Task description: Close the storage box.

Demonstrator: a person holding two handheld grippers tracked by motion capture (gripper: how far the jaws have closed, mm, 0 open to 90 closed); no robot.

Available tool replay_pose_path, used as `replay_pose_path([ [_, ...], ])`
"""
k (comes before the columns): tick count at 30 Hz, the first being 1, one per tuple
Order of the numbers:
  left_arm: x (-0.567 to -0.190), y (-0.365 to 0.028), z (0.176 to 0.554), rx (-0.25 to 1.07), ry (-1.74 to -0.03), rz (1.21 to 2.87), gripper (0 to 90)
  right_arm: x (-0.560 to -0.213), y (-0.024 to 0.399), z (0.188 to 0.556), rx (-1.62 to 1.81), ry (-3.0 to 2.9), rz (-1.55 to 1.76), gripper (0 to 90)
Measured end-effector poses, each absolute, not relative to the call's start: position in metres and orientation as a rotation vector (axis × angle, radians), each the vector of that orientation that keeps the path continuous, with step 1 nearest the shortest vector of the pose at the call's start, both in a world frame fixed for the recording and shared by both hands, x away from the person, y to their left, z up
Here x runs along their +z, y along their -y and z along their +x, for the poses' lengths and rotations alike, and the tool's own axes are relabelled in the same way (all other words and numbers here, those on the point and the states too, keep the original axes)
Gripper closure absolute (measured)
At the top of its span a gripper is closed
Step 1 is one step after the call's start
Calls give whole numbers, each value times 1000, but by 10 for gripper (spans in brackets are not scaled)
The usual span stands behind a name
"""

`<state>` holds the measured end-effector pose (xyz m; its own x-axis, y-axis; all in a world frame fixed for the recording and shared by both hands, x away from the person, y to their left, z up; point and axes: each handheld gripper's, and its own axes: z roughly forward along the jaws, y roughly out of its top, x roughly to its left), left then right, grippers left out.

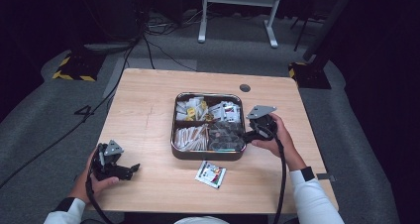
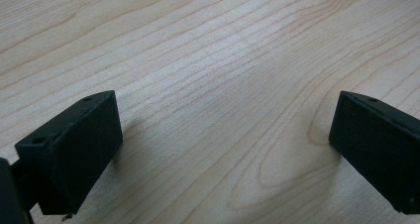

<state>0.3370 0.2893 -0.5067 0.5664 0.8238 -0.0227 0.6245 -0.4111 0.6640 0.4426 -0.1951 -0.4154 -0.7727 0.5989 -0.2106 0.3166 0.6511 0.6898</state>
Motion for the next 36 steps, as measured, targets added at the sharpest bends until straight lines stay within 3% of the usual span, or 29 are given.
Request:
replay_pose_path([
  [36, -507, -289, 337, 411, -1154, 2170, 2, -438, 258, 415, 877, -2430, 836, 229],
])
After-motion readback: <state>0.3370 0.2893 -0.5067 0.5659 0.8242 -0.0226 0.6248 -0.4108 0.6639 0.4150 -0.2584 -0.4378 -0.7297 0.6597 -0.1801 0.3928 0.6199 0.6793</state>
